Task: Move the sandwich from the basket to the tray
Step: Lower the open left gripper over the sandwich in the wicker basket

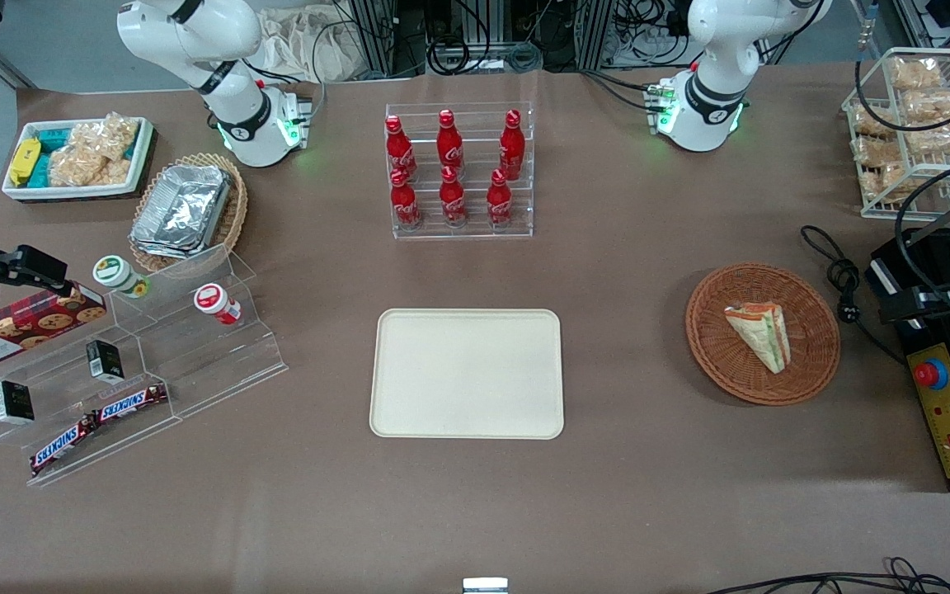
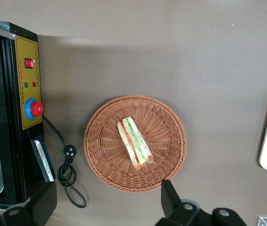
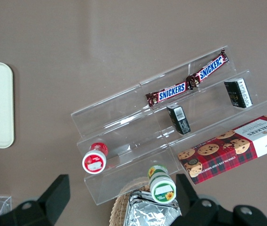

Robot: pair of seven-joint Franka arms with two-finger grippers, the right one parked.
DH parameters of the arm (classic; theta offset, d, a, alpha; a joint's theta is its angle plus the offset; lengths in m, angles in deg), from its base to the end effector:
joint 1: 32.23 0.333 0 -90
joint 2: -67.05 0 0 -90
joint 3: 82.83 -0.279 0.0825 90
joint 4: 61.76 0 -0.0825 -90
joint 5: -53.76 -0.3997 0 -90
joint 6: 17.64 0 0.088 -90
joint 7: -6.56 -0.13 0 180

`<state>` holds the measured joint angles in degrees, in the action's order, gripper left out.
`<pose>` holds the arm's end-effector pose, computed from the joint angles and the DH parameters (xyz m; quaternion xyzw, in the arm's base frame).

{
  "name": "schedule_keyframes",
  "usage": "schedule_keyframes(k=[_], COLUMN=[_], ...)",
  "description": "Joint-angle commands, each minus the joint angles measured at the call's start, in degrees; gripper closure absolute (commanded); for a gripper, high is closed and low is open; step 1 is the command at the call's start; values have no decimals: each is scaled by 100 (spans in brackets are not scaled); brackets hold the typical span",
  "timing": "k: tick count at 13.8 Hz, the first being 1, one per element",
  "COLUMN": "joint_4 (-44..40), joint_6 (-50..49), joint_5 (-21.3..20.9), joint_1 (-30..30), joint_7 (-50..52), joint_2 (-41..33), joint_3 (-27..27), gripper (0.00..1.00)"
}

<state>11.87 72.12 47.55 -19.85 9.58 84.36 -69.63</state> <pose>0.6468 0.0244 0.5232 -0.9995 -0.0239 0.0059 0.0204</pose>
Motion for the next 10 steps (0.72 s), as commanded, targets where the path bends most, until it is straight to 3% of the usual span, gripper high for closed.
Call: schedule_keyframes(k=[1,4,10], joint_4=[-42,133,1713], joint_6=[-73,-108,497], joint_5=[-29,24,32], joint_1=[10,10,63], joint_7=[-153,-101,-74], joint_2=[26,70,-61], joint_3=[33,33,15], gripper=[1,1,1])
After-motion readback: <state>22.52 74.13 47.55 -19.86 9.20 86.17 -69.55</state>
